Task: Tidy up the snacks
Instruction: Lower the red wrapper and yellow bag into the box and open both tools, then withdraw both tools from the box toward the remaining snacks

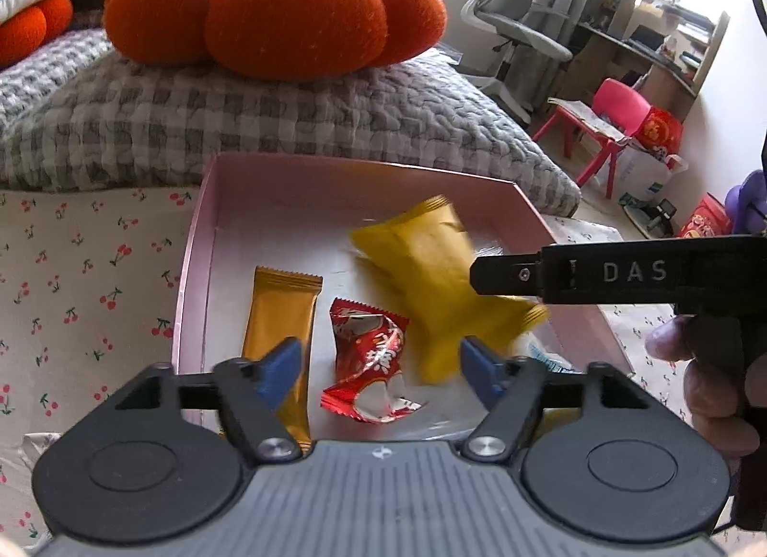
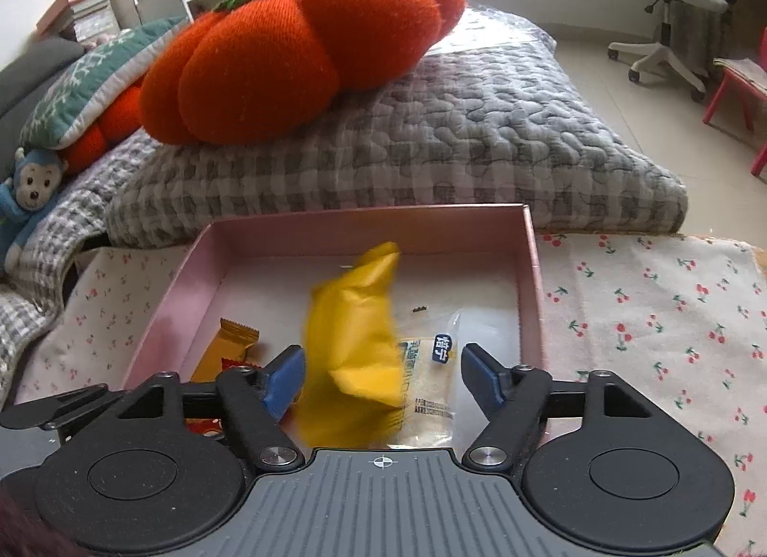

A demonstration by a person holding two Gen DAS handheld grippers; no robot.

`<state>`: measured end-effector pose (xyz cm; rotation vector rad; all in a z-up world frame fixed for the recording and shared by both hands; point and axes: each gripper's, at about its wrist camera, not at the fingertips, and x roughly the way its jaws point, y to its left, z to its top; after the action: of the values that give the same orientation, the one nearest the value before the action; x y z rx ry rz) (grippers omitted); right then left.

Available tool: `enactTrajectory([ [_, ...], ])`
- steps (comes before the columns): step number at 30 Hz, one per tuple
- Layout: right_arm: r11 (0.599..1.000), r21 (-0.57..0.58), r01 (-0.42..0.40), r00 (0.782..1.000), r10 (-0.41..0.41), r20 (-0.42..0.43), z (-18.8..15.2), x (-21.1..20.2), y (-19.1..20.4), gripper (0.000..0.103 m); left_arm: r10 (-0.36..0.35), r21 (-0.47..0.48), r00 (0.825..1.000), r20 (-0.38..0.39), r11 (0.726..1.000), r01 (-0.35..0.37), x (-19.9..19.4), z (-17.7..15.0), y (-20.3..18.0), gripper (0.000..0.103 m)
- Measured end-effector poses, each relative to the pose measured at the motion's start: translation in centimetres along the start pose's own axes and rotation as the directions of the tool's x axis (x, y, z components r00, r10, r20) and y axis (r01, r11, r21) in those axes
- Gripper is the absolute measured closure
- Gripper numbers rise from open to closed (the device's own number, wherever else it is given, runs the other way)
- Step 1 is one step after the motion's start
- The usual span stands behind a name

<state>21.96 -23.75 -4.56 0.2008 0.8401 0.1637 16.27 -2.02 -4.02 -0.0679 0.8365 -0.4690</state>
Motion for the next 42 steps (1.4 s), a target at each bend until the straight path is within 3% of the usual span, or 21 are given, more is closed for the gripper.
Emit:
enactTrajectory([
  [11, 1.0, 0.004, 0.018, 0.999, -0.018, 0.044, -0.4, -5.0, -1.1, 0.02, 0.039, 0.044, 0.999, 0.03, 0.998, -0.04, -2.4, 0.4, -1.6, 0.01],
  [26, 0.999, -0.045, -0.013, 0.997, 0.016, 0.078, -4.4, -11.9, -1.9, 0.012, 0.083, 0.089, 0.995, 0.059, 0.992, -0.089, -6.2, -1.1, -3.7, 0.001],
  [42, 0.999, 0.003, -0.04, 0.992, 0.04, 0.12, -10.7, -14.3, -2.0, 0.008, 0.116, 0.081, 0.991, 0.069, 0.989, -0.121, -9.1, -6.0, -2.6, 0.001],
])
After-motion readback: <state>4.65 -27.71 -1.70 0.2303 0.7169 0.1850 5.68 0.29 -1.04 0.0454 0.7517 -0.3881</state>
